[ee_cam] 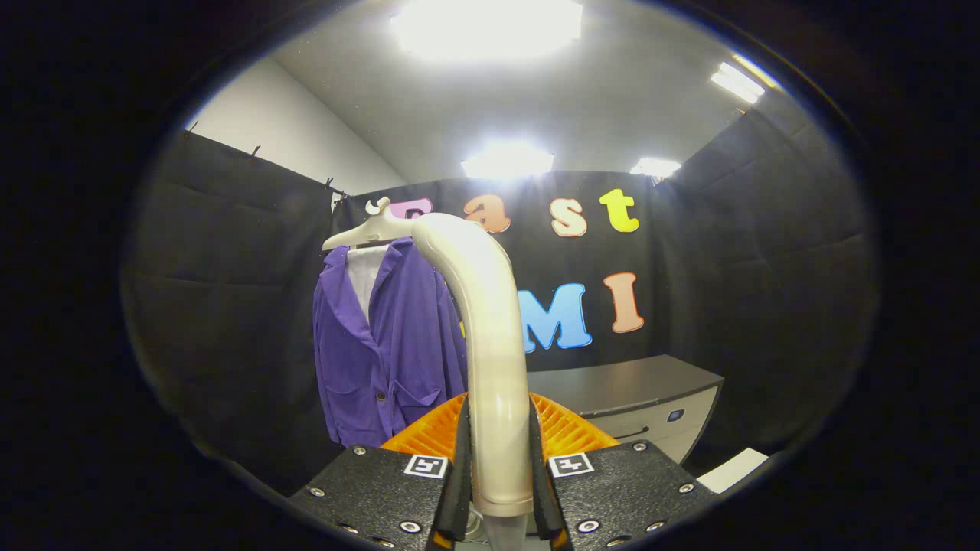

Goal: Iron the clothes twice with a garment steamer, once on the left side and once on the right side.

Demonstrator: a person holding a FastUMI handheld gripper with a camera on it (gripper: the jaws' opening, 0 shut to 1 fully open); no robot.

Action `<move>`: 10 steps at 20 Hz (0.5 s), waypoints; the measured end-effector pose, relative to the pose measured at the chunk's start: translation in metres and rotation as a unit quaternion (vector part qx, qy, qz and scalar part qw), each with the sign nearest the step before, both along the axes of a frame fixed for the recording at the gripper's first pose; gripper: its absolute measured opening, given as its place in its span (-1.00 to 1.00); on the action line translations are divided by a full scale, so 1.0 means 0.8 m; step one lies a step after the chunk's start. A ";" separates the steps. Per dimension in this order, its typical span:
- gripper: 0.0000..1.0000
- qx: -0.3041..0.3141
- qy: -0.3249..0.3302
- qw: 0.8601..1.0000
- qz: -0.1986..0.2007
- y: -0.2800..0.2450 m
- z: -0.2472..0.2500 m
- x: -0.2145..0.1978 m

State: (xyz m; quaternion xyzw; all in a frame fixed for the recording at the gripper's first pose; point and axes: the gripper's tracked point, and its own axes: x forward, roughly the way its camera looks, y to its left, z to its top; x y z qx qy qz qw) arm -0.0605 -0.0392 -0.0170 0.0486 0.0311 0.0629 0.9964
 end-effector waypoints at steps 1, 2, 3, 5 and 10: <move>-0.33 -0.008 -0.002 1.000 -0.003 -0.001 0.000 -0.002; -0.33 -0.012 -0.005 1.000 -0.007 -0.002 0.000 -0.003; -0.33 -0.010 -0.006 1.000 -0.006 -0.001 0.001 -0.005; -0.33 -0.003 -0.003 1.000 -0.005 0.000 -0.002 -0.007; -0.32 0.009 0.036 0.999 0.001 0.000 -0.016 -0.009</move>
